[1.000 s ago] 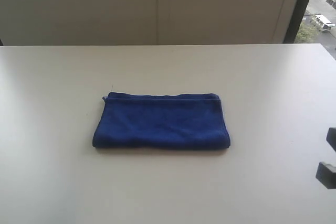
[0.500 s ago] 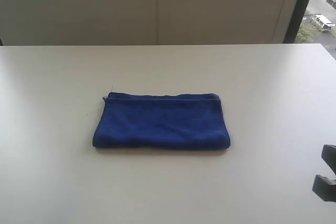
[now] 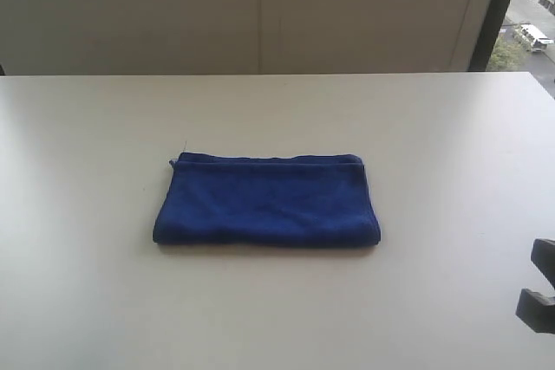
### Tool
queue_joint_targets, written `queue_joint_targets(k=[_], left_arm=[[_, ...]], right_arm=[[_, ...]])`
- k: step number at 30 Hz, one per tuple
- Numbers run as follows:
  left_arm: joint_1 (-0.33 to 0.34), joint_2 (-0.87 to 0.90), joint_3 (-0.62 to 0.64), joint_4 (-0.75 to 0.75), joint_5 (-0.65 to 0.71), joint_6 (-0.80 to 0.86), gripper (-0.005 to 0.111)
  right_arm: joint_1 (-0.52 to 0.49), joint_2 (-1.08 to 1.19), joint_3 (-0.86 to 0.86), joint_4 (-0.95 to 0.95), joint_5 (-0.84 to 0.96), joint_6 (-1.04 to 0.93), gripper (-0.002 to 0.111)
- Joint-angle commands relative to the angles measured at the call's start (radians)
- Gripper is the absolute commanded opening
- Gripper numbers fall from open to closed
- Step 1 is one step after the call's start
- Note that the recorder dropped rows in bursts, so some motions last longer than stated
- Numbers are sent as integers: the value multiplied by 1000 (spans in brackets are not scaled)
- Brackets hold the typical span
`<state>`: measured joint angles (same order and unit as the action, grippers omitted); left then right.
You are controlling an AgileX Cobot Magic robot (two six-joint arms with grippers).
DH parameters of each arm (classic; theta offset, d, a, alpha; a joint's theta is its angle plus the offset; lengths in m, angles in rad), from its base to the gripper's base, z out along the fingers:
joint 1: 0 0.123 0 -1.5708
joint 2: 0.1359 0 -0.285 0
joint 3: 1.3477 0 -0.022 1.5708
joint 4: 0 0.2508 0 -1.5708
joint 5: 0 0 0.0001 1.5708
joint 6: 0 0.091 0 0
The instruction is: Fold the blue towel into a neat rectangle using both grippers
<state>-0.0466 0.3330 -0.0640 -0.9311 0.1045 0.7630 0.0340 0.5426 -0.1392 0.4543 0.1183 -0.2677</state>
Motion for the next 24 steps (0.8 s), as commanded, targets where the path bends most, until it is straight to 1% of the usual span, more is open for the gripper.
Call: queue_joint_targets(k=[1, 7, 9, 12, 15, 19, 20, 21, 22, 23, 24], left_arm=[[4, -5, 4, -11, -6, 2, 0], [-4, -5, 4, -10, -6, 2, 0], [-22, -5, 4, -10, -6, 2, 0], [-69, -8, 4, -37, -14, -30, 0], [-99, -8, 5, -83, -52, -98, 0], [-116, -54, 18, -84, -148, -180, 0], [-116, -97, 42, -44, -187, -270, 0], [-116, -122, 58, 13, -189, -345, 0], [-116, -165, 64, 211, -194, -514, 0], [-116, -187, 64, 333, -174, -624, 0], [-116, -218, 64, 551, -143, -781, 0]], right_arm=[[-5, -3, 4, 1, -6, 9, 0], [-5, -3, 4, 1, -6, 9, 0], [-5, -3, 4, 1, -6, 9, 0], [-5, -3, 4, 1, -6, 9, 0], [-5, -3, 4, 1, -8, 9, 0], [-5, -4, 4, 1, -10, 9, 0], [-5, -4, 4, 1, -9, 9, 0], [-5, -4, 4, 1, -9, 9, 0], [-5, -4, 4, 1, -9, 9, 0], [-5, -4, 4, 1, -9, 9, 0], [-5, -4, 4, 1, -9, 9, 0]])
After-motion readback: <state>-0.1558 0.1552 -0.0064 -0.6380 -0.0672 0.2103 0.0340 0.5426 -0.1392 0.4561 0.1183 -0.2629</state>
